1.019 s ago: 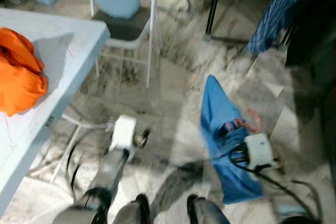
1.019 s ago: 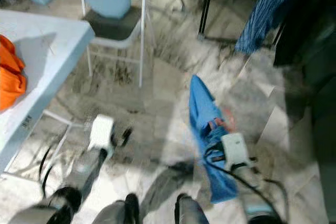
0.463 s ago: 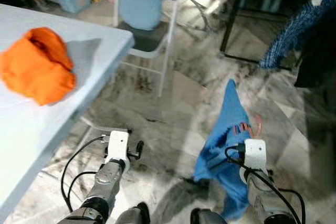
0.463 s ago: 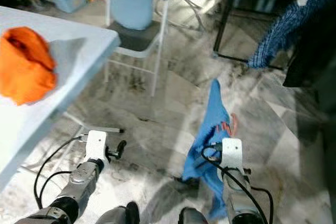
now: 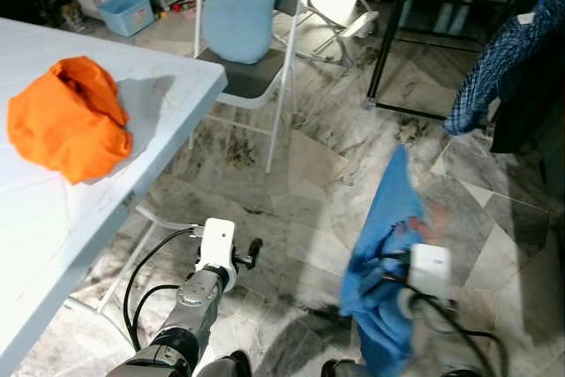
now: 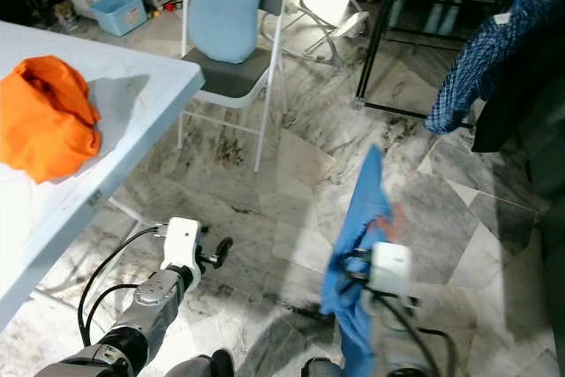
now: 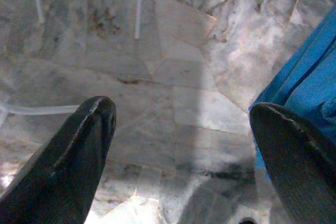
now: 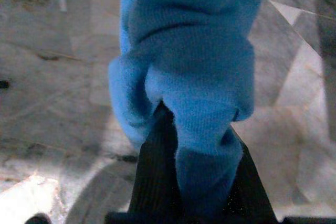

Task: Hang hanger

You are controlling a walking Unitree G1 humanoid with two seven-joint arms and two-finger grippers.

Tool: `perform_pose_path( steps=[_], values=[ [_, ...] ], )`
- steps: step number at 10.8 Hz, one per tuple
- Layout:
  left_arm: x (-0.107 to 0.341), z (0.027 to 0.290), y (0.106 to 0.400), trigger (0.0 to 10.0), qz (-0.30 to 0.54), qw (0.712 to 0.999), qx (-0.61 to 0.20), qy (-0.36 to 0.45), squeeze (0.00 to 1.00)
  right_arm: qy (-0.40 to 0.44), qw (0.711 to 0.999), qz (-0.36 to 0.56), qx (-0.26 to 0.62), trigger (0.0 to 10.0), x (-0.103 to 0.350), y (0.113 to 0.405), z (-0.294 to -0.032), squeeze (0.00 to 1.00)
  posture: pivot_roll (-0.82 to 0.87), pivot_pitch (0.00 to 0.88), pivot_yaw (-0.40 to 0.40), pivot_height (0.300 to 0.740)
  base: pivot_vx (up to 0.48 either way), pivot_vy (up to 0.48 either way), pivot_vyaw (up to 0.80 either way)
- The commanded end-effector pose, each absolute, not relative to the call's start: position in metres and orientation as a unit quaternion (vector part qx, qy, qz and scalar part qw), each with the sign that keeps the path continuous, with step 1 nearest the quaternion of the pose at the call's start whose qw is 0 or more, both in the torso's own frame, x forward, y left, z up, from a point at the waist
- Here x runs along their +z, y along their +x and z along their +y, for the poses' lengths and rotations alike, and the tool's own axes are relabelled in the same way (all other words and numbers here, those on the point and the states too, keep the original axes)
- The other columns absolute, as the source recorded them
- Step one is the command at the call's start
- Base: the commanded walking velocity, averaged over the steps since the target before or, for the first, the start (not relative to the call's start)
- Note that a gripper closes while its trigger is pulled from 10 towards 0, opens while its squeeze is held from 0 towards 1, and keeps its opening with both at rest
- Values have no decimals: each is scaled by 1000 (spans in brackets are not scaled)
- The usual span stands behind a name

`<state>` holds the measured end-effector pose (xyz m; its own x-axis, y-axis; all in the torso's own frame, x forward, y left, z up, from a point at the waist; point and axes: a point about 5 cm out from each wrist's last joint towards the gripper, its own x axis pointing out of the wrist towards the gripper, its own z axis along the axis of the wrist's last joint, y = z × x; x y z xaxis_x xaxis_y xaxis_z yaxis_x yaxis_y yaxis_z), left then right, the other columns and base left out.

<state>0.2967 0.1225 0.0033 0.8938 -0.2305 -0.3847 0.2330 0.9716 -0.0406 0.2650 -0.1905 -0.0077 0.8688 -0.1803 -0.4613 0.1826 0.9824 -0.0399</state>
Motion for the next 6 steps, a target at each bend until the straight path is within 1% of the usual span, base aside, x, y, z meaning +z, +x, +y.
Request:
perform_pose_path(
  steps=[1,2,3,4,5,6],
  values=[
    [1,130,295,10000,203,972,-117,-1,0,-6,972,216,-96,9294,-1,270,-188,0,-144,154,36,740,0,0,0],
    [0,129,294,10000,204,973,-104,-17,0,-5,968,233,-98,10000,-8,262,-192,0,-140,155,37,740,0,0,0],
    [2,126,296,10000,198,974,-106,-32,0,-13,965,243,-99,10000,-12,258,-196,0,-163,154,39,740,251,0,0],
    [2,124,295,10000,202,972,-114,-31,0,-8,963,249,-107,10000,-12,258,-198,0,-171,154,36,740,300,0,0],
    [3,122,296,10000,202,971,-122,-31,0,-11,966,235,-110,10000,-7,261,-199,0,-188,165,35,740,326,0,0],
    [4,120,297,10000,200,971,-125,-35,0,-13,967,230,-109,10000,-5,261,-200,0,-193,175,35,740,352,0,-413]
  ],
)
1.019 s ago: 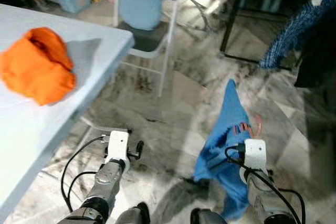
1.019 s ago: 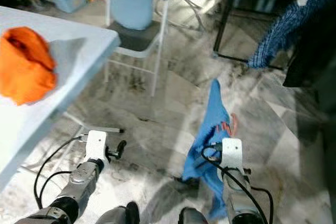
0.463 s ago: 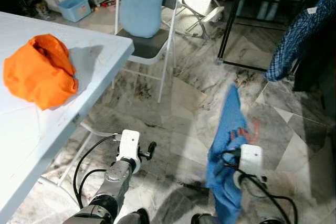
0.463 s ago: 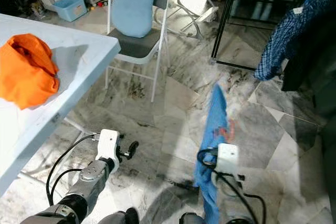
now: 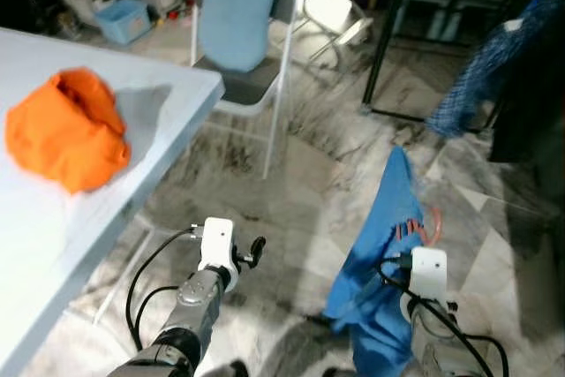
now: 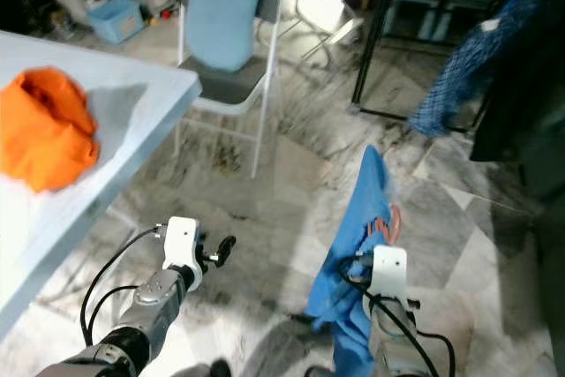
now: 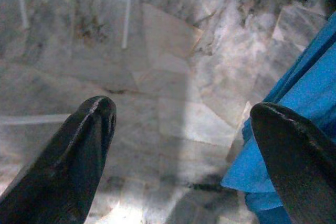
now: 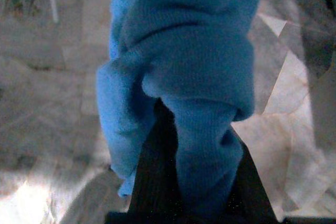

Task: Hang hanger

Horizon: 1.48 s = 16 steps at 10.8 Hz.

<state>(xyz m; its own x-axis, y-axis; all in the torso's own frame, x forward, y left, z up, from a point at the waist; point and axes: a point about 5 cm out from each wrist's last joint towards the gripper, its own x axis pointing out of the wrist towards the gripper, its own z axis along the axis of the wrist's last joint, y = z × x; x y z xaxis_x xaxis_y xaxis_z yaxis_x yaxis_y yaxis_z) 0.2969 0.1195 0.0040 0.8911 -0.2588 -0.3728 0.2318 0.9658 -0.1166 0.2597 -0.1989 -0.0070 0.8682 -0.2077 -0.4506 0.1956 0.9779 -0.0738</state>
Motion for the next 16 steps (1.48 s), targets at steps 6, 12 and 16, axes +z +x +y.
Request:
perform_pose_path(
  steps=[6,12,16],
  values=[
    [5,109,298,10000,201,966,-157,-34,0,-9,968,226,-112,10000,-1,266,-207,0,-170,184,60,740,357,0,-86],
    [4,101,296,10000,205,962,-173,-42,0,-7,970,221,-99,10000,0,270,-201,0,-183,180,77,740,375,0,0],
    [5,97,296,10000,206,961,-183,-39,0,-6,971,219,-98,10000,-1,268,-200,0,-193,180,88,740,415,0,405]
  ],
)
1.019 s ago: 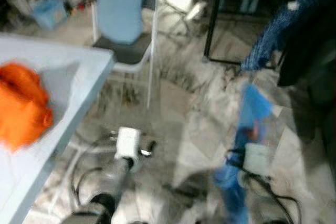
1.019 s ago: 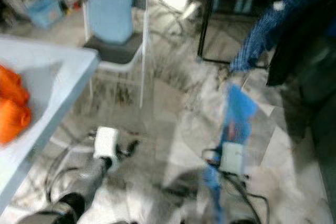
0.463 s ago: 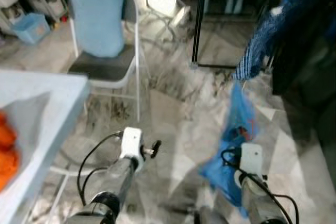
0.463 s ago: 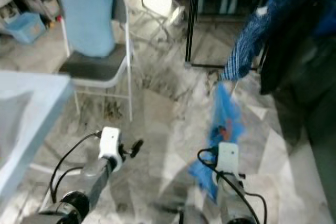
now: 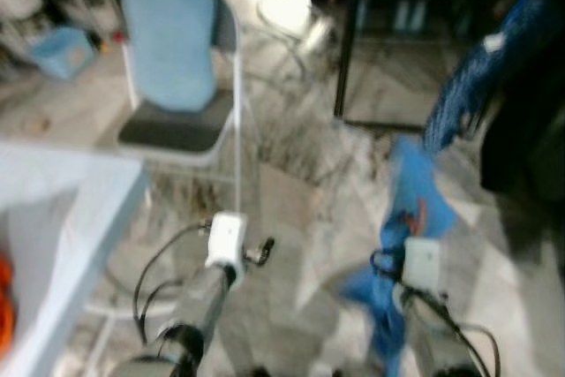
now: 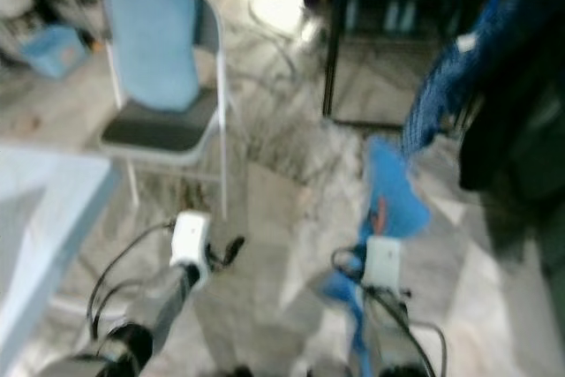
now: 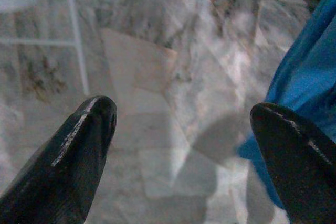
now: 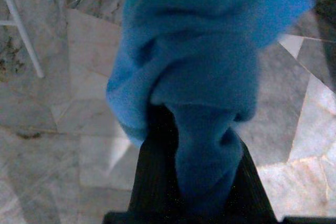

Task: Hang hanger

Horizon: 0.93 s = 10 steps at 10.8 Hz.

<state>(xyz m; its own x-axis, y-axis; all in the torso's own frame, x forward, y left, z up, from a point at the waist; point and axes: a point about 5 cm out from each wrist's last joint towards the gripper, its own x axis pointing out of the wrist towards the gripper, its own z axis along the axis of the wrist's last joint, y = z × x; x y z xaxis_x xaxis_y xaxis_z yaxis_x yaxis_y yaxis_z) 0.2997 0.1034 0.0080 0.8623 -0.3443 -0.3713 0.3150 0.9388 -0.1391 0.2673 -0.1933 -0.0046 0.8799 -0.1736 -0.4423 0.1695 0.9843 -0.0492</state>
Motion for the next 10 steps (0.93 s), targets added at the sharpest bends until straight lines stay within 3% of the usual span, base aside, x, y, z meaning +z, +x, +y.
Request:
perform_pose_path(
  steps=[1,4,7,10],
  values=[
    [5,96,296,10000,206,960,-185,-38,0,-6,971,220,-96,10000,-1,268,-200,0,-192,179,89,740,412,0,406],
    [5,97,296,10000,208,960,-187,-35,0,1,970,221,-105,10000,-2,269,-199,0,-186,179,90,740,412,0,0],
    [4,97,295,10000,209,959,-190,-34,0,2,967,223,-120,10000,-1,271,-204,0,-187,182,92,740,414,0,-800],
    [5,96,296,10000,209,958,-191,-33,0,5,968,220,-125,10000,0,270,-207,0,-191,177,94,740,412,0,0]
  ],
)
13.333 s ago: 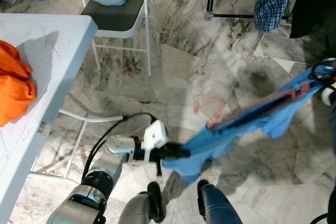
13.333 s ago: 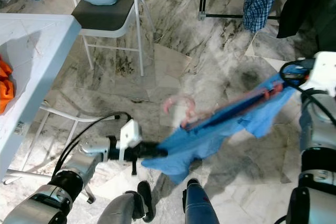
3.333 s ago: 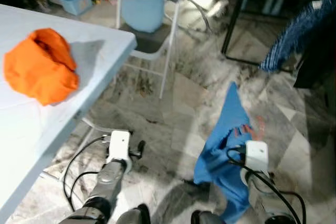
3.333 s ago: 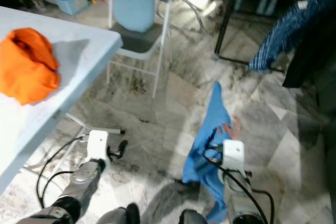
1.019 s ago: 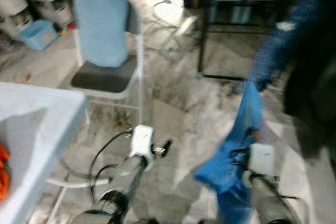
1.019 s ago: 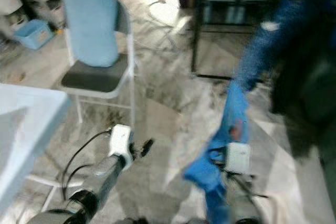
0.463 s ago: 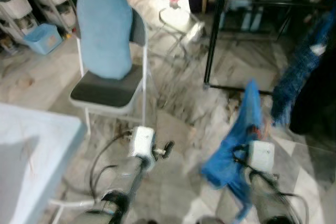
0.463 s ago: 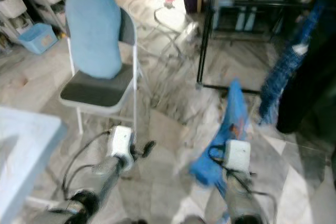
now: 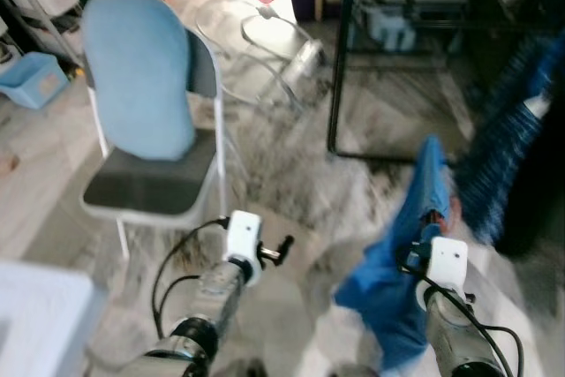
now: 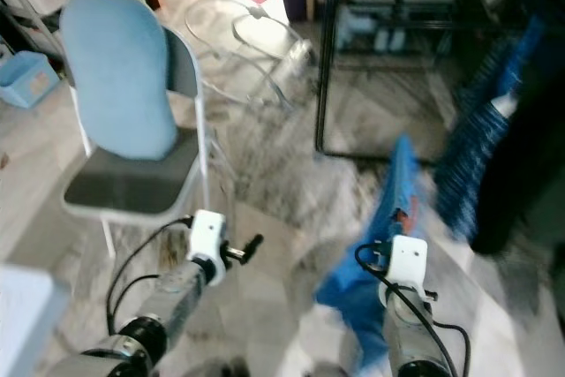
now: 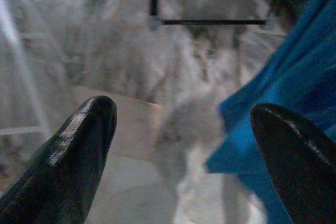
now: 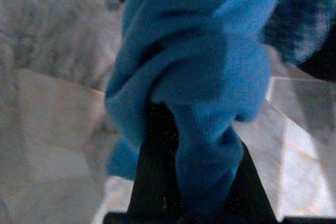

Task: Hang hanger

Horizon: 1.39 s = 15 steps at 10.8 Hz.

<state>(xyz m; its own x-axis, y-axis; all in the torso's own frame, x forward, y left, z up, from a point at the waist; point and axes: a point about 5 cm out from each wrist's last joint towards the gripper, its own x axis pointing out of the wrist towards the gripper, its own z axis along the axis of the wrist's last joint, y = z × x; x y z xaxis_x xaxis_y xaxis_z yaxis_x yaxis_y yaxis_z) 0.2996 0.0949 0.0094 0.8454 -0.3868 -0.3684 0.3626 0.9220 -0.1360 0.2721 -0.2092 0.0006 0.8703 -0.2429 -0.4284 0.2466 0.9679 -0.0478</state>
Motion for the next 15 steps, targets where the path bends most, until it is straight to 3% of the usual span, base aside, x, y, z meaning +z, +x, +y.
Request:
perform_pose_path(
  steps=[1,11,15],
  values=[
    [5,96,296,10000,209,958,-193,-32,0,4,969,216,-124,10000,1,271,-208,0,-193,174,95,740,412,0,0],
    [-8,96,281,10000,229,951,-204,-30,0,-10,973,193,-125,10000,4,258,-215,0,-211,186,99,740,418,0,0],
    [-13,112,277,10000,233,953,-191,-23,0,-14,981,145,-127,10000,18,254,-215,0,-213,194,111,740,0,0,0]
  ],
)
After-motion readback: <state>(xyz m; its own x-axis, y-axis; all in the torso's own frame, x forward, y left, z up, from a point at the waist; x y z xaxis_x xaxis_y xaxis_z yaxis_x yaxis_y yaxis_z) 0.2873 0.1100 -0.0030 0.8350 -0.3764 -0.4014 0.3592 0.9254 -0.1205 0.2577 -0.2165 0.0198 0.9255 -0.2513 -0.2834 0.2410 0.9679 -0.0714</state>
